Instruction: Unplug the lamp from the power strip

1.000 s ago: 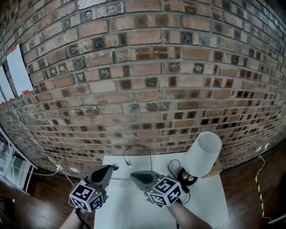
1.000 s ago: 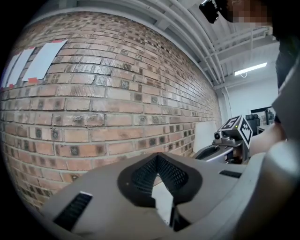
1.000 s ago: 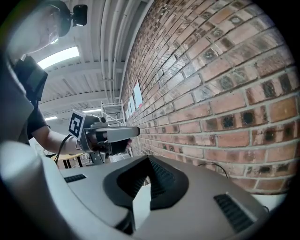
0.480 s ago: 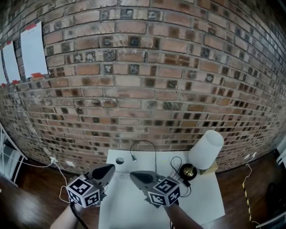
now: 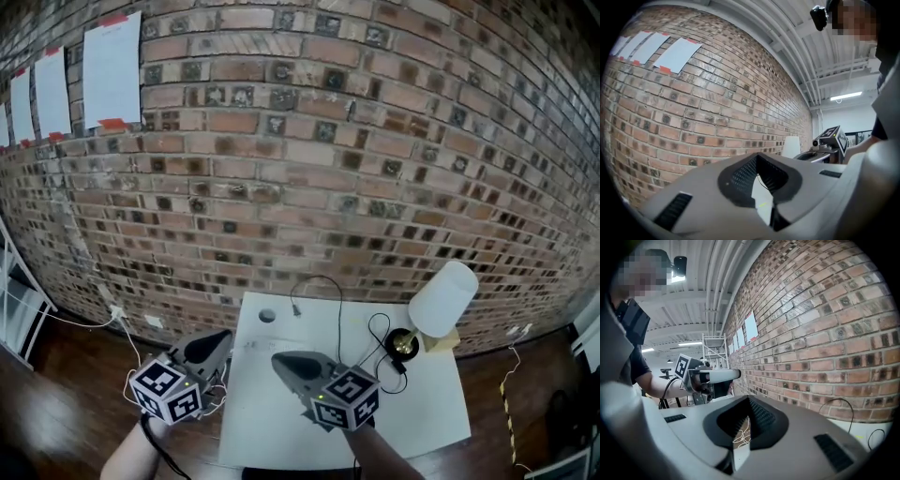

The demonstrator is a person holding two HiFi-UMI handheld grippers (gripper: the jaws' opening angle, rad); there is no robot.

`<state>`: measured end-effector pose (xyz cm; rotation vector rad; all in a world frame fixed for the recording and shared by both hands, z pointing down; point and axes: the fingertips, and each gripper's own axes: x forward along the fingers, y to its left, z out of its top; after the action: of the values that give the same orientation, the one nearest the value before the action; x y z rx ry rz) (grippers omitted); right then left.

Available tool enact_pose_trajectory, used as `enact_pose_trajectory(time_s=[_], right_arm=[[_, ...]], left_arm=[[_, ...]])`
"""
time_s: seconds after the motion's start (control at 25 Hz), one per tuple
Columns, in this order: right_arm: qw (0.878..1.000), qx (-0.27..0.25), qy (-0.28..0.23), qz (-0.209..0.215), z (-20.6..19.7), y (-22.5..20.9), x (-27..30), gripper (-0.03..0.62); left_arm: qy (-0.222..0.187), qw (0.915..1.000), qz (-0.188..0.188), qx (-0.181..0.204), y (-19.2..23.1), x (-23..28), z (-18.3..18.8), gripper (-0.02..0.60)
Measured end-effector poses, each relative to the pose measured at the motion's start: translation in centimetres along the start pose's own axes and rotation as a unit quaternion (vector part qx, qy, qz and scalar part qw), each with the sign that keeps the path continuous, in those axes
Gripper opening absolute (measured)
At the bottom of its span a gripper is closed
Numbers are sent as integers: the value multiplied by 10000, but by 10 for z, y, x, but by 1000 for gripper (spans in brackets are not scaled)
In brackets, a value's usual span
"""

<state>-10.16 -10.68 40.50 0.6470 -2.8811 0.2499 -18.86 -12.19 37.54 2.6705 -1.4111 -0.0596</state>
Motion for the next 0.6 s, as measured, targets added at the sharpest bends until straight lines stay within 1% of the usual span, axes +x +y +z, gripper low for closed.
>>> enact_pose_trajectory(time_s=[0.08, 0.16, 0.32, 0.48, 0.6], right_arm=[[10000, -76, -13, 24, -1, 9, -3, 8], [9999, -103, -26, -50, -4, 14, -9, 7], [9999, -58, -33, -99, -6, 21, -25, 8], [9998, -30, -82, -194, -6, 17, -36, 8], [9998, 20, -119, -161, -8, 19, -38, 7]], left_arm=[[-116, 9997, 54, -194, 0, -7, -2, 15], [-160, 9993, -3, -341, -3, -8, -5, 15], [-79, 9992, -96, -384, -14, -6, -10, 15], [-92, 9982, -202, -563, -21, 0, -8, 15], [-65, 9974, -150, -705, -22, -2, -11, 15]])
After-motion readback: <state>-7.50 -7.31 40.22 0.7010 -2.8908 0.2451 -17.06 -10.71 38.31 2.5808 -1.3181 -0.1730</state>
